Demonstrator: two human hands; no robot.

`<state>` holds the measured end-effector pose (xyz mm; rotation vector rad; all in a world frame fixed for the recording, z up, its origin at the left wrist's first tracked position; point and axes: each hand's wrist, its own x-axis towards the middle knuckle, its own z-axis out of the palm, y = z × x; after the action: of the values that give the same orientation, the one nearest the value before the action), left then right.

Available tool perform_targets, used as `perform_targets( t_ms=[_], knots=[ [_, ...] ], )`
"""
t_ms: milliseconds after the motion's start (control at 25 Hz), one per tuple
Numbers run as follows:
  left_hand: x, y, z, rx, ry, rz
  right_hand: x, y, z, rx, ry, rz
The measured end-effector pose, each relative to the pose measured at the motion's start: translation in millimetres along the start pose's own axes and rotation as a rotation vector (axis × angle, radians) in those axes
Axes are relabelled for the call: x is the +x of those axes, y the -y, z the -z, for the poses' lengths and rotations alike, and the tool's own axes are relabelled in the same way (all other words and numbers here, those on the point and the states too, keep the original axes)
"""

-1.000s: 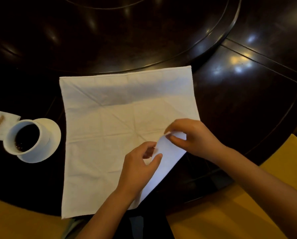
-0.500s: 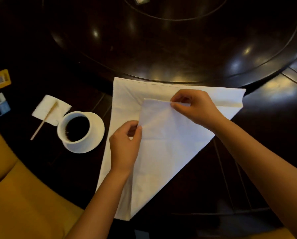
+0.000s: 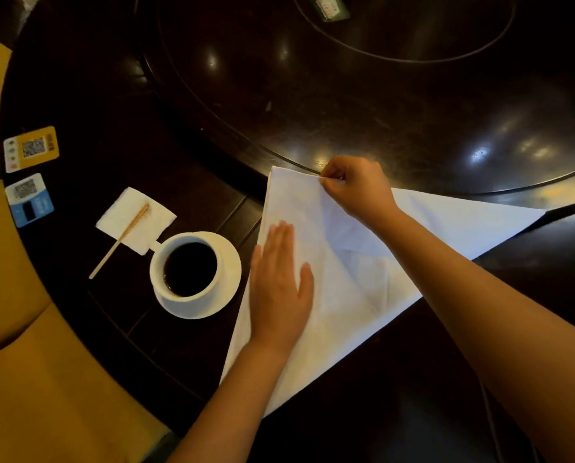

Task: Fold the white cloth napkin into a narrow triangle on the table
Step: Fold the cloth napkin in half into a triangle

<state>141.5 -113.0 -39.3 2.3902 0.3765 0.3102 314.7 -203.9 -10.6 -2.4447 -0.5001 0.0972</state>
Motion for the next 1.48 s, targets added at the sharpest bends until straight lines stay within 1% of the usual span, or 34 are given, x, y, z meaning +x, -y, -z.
perform_targets(
  t_ms=[120,200,240,320,360,400,440,480,520,600,640,680,800,920,1000,1080,1240,1480],
  knots=[
    [-14.1,-2.5,-21.3,0.251,0.144,-0.109,6.7,-2.5,-6.0,-0.033,0.002,-0.009],
    [-19.5,-1.7,-33.1,0.374,0.232,-0.118,9.3,-1.0,-9.3,-0.055,-0.002,0.002],
    [-22.5,1.1,-37.8,0.421,0.266,-0.115,8.2,-0.2,-10.1,-0.083,-0.033,0.029],
    [-27.8,8.4,-43.3,0.488,0.311,-0.106,-3.9,-2.5,-8.8,-0.209,-0.163,0.175],
    [-30.0,11.4,-45.1,0.508,0.321,-0.111,-17.0,-6.1,-6.3,-0.249,-0.210,0.265],
    [-31.8,14.0,-46.0,0.520,0.324,-0.126,-34.9,-12.0,-3.8,-0.265,-0.221,0.349],
    [-32.9,15.3,-46.6,0.529,0.325,-0.146,-57.2,-23.1,-2.9,-0.284,-0.194,0.425],
    [-33.4,16.0,-47.1,0.542,0.324,-0.163,-81.4,-36.6,-2.8,-0.320,-0.128,0.476],
    [-33.6,16.3,-47.2,0.559,0.322,-0.173,-105.0,-50.0,-2.5,-0.373,-0.021,0.483],
    [-32.9,16.6,-47.7,0.582,0.329,-0.179,-143.0,-75.8,-1.7,-0.470,0.221,0.370],
    [-33.1,16.2,-48.0,0.587,0.343,-0.187,-157.4,-85.8,-1.5,-0.488,0.298,0.280],
    [-33.5,16.0,-48.2,0.595,0.365,-0.204,-169.1,-91.6,-2.3,-0.491,0.329,0.201],
    [-37.8,14.0,-49.0,0.605,0.453,-0.303,-204.8,-92.1,-3.9,-0.489,0.286,0.053],
    [-52.4,11.8,-52.1,0.572,0.509,-0.468,-254.5,-84.7,-3.5,-0.459,0.205,-0.091],
    [-66.5,9.8,-52.6,0.556,0.535,-0.571,-288.2,-78.3,-2.8,-0.416,0.163,-0.166],
    [-80.0,7.6,-52.3,0.543,0.560,-0.645,-315.9,-73.8,-2.9,-0.408,0.159,-0.215],
    [-89.8,6.1,-49.6,0.537,0.588,-0.681,-338.2,-68.3,-4.5,-0.422,0.161,-0.257],
    [-91.8,8.8,-42.4,0.557,0.609,-0.703,-342.3,-64.1,-0.5,-0.435,0.181,-0.251]
  ],
)
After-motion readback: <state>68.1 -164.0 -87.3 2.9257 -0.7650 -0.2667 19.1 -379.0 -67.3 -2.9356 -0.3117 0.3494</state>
